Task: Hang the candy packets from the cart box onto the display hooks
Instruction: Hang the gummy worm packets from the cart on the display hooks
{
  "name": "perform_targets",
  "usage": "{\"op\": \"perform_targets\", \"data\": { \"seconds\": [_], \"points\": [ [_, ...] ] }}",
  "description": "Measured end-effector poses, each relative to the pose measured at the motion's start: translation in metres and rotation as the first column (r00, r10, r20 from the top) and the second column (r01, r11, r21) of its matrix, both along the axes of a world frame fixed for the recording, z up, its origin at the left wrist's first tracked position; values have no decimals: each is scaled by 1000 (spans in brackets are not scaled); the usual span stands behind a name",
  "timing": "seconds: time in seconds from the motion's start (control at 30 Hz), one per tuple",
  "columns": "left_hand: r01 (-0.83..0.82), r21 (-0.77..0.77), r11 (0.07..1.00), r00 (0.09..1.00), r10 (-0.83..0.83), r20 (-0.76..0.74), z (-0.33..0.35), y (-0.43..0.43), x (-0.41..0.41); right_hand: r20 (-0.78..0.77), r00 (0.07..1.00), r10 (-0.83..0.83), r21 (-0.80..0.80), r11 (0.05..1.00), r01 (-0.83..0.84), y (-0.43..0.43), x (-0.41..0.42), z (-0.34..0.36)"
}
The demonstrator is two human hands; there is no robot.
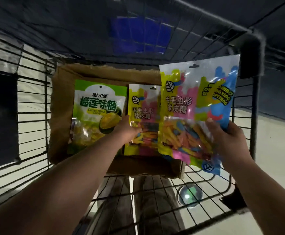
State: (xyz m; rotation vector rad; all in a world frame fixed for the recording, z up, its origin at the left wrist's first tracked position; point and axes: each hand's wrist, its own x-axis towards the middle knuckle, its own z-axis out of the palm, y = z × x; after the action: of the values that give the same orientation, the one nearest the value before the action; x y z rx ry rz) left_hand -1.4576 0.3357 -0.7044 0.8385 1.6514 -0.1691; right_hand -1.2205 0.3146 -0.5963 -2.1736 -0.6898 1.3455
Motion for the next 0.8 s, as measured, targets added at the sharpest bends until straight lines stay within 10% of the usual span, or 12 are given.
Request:
{"op": "perform_targets", "data": {
  "seconds": [0.27,0.8],
  "points": [
    [-307,-42,951,951,308,34,-20,0,19,65,996,-64,-116,991,71,-5,4,-27],
    [-348,-28,937,932,349,101,5,-11,8,132,991,-19,-91,995,31,-7,-3,-20]
  ]
}}
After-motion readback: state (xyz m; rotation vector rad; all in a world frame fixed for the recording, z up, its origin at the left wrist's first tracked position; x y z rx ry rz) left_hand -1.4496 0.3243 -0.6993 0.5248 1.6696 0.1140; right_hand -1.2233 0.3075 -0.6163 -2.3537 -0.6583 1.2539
